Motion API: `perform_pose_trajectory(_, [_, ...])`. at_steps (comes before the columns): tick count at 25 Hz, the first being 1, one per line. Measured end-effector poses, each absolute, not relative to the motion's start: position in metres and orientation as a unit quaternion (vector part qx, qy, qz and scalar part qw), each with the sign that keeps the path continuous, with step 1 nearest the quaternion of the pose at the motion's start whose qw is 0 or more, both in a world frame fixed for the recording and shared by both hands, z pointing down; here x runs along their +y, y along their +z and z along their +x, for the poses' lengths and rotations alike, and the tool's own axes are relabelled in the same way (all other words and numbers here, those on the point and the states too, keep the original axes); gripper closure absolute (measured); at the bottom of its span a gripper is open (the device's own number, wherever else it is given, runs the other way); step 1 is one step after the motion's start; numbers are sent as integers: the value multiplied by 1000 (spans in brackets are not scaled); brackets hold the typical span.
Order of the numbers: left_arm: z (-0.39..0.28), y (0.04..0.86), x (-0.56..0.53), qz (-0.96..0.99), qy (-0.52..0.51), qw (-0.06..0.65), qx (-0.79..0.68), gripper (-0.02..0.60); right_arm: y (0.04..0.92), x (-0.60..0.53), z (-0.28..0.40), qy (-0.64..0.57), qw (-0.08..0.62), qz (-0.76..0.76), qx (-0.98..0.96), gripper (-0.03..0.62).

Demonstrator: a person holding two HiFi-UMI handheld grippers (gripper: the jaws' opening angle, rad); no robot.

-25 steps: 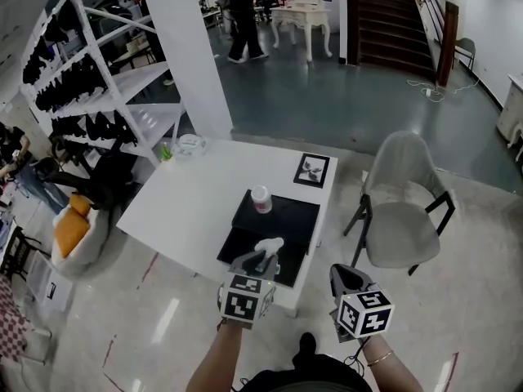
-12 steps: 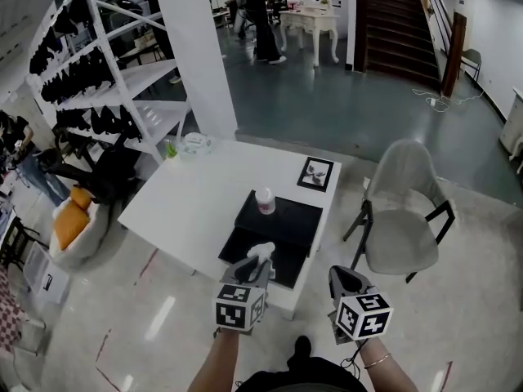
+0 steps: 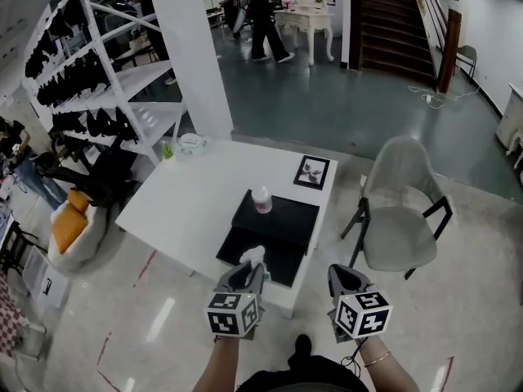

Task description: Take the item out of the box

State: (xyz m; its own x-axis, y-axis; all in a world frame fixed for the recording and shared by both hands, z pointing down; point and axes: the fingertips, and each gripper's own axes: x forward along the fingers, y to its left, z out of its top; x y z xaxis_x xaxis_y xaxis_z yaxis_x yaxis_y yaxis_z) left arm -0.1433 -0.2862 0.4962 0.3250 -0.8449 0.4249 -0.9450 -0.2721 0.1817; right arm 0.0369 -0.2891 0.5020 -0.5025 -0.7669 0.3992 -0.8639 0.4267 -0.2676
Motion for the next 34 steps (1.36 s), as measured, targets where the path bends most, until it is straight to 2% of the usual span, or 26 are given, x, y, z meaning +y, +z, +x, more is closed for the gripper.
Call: perform_pose_trajectory(34, [-155, 499, -290, 781, 108, 213, -577, 508, 496, -293, 28, 203, 113, 488, -841, 594])
